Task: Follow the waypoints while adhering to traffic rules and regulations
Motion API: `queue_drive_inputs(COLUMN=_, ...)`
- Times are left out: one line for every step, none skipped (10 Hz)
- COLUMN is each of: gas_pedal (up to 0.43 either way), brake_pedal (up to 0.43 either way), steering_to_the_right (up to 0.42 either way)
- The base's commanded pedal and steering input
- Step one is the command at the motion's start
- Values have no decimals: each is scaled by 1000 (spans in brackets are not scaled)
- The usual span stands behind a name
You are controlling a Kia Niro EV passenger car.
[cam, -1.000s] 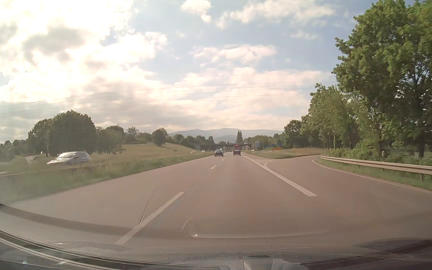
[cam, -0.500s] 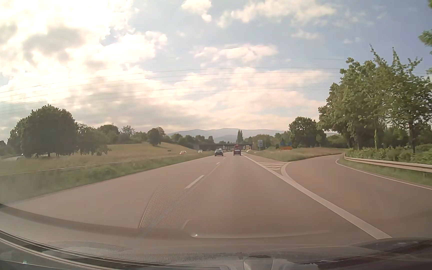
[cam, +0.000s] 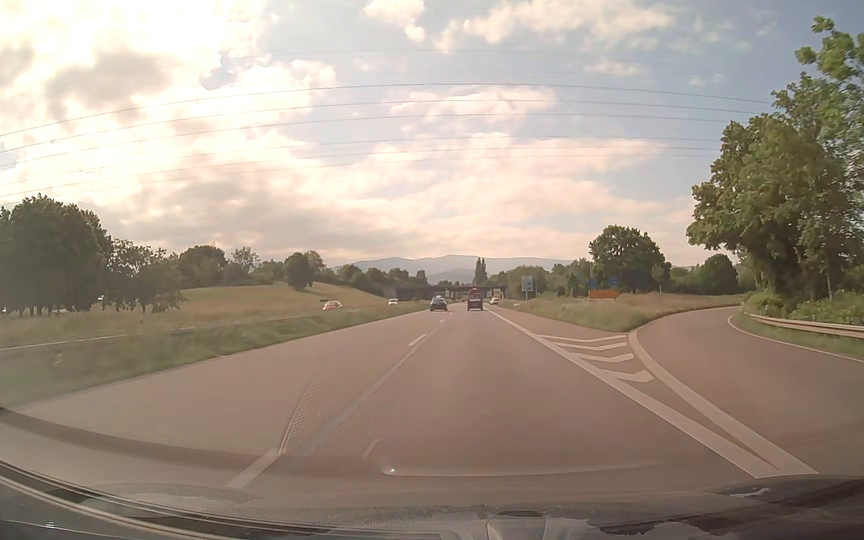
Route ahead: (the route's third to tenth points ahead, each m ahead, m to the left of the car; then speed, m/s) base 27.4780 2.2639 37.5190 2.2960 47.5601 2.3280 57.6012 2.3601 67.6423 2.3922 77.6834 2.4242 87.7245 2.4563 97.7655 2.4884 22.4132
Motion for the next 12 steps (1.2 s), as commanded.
queue_drive_inputs(gas_pedal=150, brake_pedal=0, steering_to_the_right=-2)
queue_drive_inputs(gas_pedal=150, brake_pedal=0, steering_to_the_right=-2)
queue_drive_inputs(gas_pedal=150, brake_pedal=0, steering_to_the_right=-2)
queue_drive_inputs(gas_pedal=150, brake_pedal=0, steering_to_the_right=-2)
queue_drive_inputs(gas_pedal=150, brake_pedal=0, steering_to_the_right=-2)
queue_drive_inputs(gas_pedal=150, brake_pedal=0, steering_to_the_right=-2)
queue_drive_inputs(gas_pedal=150, brake_pedal=0, steering_to_the_right=-2)
queue_drive_inputs(gas_pedal=138, brake_pedal=0, steering_to_the_right=-2)
queue_drive_inputs(gas_pedal=130, brake_pedal=0, steering_to_the_right=-1)
queue_drive_inputs(gas_pedal=118, brake_pedal=0, steering_to_the_right=-1)
queue_drive_inputs(gas_pedal=98, brake_pedal=0, steering_to_the_right=-1)
queue_drive_inputs(gas_pedal=87, brake_pedal=0, steering_to_the_right=-1)
